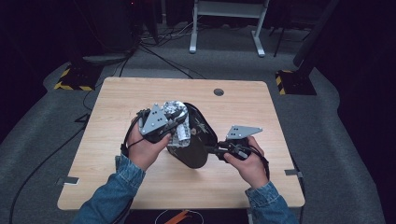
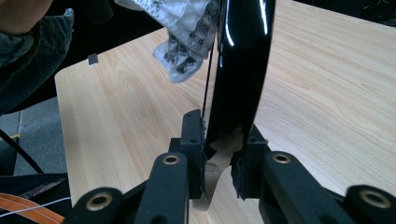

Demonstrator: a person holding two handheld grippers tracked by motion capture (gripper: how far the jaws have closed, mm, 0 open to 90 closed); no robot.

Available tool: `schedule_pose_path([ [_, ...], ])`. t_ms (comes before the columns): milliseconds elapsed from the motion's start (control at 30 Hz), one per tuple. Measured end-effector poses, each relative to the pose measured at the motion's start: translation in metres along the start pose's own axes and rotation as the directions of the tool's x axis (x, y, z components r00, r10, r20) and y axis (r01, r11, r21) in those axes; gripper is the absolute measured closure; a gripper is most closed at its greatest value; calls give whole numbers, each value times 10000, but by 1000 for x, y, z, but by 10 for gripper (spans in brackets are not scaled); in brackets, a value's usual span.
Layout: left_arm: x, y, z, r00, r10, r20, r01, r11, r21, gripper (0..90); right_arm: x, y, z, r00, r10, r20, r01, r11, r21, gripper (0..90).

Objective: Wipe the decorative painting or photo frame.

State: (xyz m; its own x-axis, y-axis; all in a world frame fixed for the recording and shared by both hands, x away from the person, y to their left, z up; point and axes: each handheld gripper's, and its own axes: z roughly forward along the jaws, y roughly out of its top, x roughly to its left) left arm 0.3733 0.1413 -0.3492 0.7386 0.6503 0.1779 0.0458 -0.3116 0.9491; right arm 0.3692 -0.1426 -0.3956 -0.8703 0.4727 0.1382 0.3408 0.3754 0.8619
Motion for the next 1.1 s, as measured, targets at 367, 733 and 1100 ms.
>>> schedule_pose_path([
  [367, 4, -7, -2, 9997, -257, -20, 257, 9997, 8, 794, 4, 2, 2, 9998, -136, 114, 134, 9998, 121, 776],
  [733, -20, -12, 10, 9974, 43, 724, -59, 9997, 227, 793, 3, 4, 4, 9994, -61, 330, 56, 9999, 152, 776],
  [1100, -22, -18, 11, 9973, 413, 608, -431, 9987, 278, 797, 4, 4, 4, 9992, -62, 400, 57, 9999, 148, 777],
])
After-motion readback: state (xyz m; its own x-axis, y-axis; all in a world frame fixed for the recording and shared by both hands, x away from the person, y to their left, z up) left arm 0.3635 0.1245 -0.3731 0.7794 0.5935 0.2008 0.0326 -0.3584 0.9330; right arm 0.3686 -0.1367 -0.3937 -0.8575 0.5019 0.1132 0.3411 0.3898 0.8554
